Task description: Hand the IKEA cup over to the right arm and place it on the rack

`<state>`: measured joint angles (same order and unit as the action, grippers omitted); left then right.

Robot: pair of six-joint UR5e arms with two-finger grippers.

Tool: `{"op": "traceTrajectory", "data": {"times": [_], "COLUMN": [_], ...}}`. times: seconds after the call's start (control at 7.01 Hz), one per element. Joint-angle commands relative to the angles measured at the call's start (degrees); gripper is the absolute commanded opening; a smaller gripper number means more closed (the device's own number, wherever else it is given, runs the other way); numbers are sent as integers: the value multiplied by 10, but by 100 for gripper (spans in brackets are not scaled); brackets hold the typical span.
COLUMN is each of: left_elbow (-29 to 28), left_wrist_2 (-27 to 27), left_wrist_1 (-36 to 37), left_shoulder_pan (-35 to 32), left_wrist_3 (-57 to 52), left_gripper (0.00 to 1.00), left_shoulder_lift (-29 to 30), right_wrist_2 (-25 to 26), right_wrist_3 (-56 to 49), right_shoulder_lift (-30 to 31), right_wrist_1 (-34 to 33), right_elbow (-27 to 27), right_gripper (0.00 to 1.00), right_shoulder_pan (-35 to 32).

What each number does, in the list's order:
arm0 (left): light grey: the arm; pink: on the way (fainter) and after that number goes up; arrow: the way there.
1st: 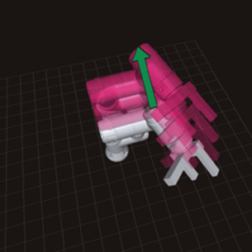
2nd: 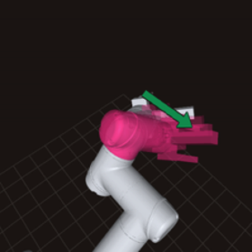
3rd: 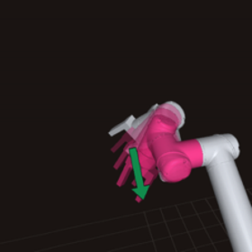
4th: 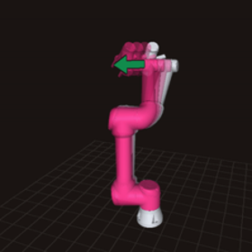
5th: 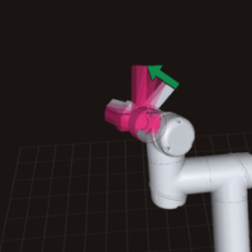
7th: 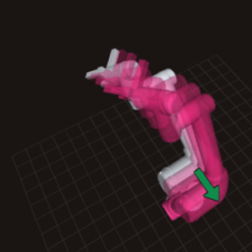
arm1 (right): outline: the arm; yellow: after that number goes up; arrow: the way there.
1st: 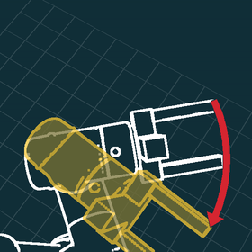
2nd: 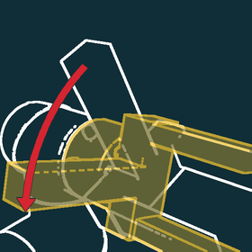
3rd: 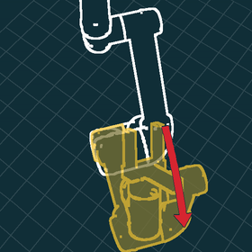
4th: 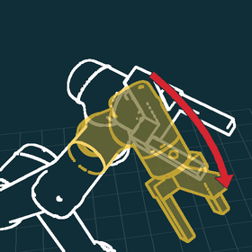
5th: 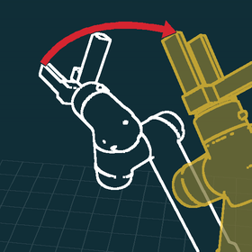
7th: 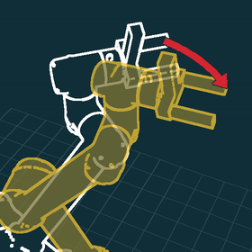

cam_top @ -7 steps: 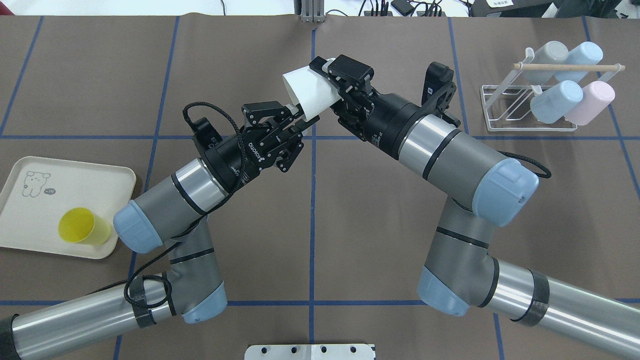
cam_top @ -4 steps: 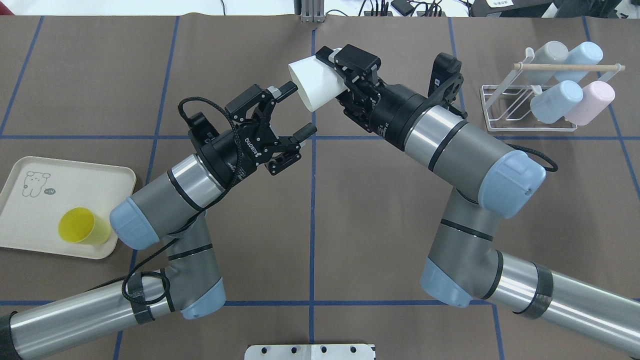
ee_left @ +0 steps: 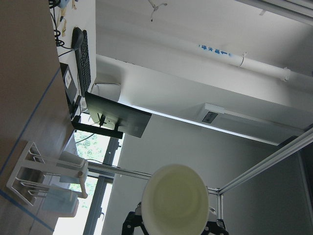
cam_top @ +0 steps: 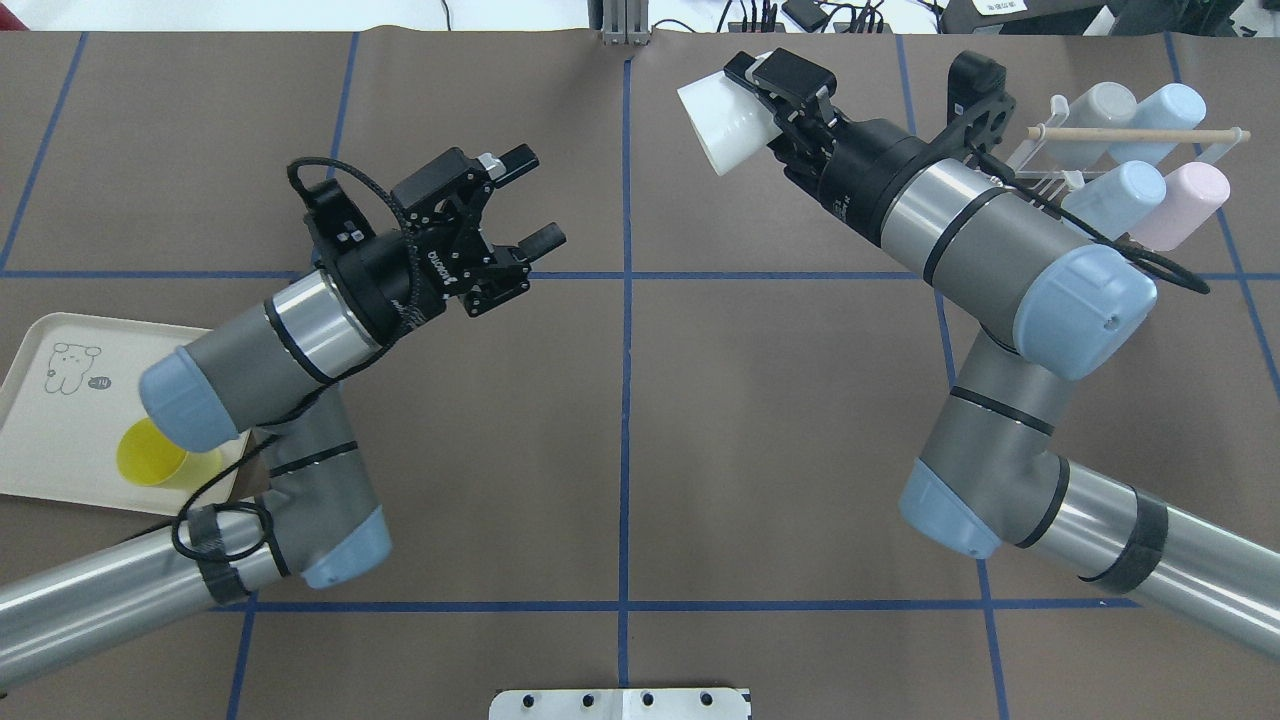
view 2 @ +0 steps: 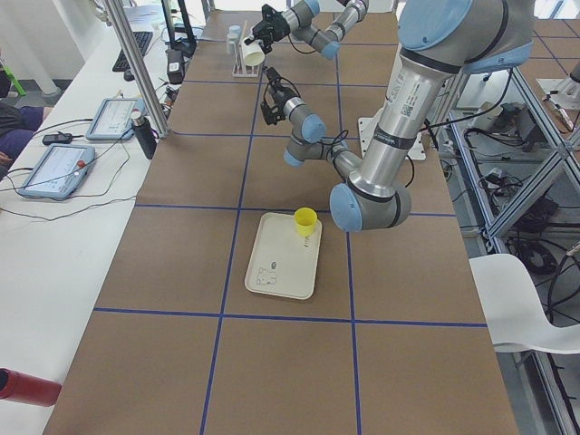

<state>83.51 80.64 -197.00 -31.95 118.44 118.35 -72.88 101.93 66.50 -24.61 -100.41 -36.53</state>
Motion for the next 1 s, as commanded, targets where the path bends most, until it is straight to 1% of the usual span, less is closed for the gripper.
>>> {"op": "traceTrajectory", "data": {"times": [0.0, 0.14, 0.29, 0.43, 0.57, 0.71, 0.86], "left_elbow": [32, 39, 43, 44, 43, 45, 44], "left_wrist_2": [168, 263, 378, 488, 554, 568, 569], "left_wrist_1": [21, 65, 112, 156, 176, 176, 176], "left_shoulder_pan": [-101, -164, -240, -314, -358, -376, -380], "left_wrist_3": [-50, -93, -169, -248, -318, -375, -411], "left_gripper": [100, 100, 100, 100, 100, 100, 100], "left_shoulder_lift": [-83, -106, -126, -145, -173, -210, -231], "right_wrist_2": [4, 6, 6, 6, 6, 4, 1], "right_wrist_3": [-99, -169, -242, -302, -375, -428, -466], "right_shoulder_lift": [29, 49, 77, 107, 134, 164, 180], "right_wrist_1": [-97, -134, -150, -152, -152, -152, -152], "right_elbow": [-7, -10, -13, -13, -15, -25, -32], "right_gripper": [0, 0, 0, 0, 0, 0, 0], "right_shoulder_pan": [-24, -40, -60, -82, -103, -121, -134]}}
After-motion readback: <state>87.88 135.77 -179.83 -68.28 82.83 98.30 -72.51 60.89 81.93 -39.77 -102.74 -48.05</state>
